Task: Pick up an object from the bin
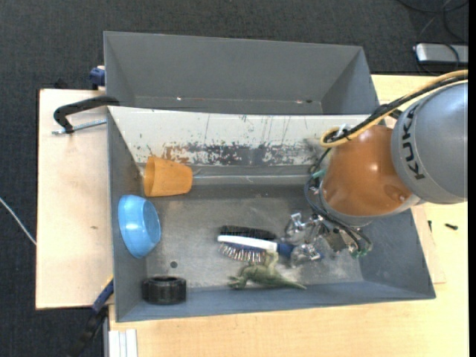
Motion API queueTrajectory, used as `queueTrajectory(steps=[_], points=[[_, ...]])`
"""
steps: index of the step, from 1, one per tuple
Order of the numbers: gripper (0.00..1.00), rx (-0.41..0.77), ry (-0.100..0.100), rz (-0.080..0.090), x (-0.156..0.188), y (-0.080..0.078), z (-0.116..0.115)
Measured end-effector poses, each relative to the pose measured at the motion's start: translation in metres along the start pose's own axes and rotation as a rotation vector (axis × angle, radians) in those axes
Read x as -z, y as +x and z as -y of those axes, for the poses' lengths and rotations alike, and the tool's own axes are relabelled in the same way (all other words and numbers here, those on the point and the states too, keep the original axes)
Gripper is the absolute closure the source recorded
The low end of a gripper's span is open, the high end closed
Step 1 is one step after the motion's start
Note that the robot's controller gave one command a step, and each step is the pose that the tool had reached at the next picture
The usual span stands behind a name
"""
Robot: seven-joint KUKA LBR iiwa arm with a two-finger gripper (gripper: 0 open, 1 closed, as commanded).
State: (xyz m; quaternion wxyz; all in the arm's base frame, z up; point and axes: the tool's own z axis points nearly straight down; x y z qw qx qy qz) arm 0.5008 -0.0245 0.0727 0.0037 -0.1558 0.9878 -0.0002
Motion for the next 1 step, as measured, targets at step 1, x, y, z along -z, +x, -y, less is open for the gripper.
queueTrajectory(steps=[1], points=[[1.0,0.108,0.004,0.006,0.1396,-0.0112,0.015]])
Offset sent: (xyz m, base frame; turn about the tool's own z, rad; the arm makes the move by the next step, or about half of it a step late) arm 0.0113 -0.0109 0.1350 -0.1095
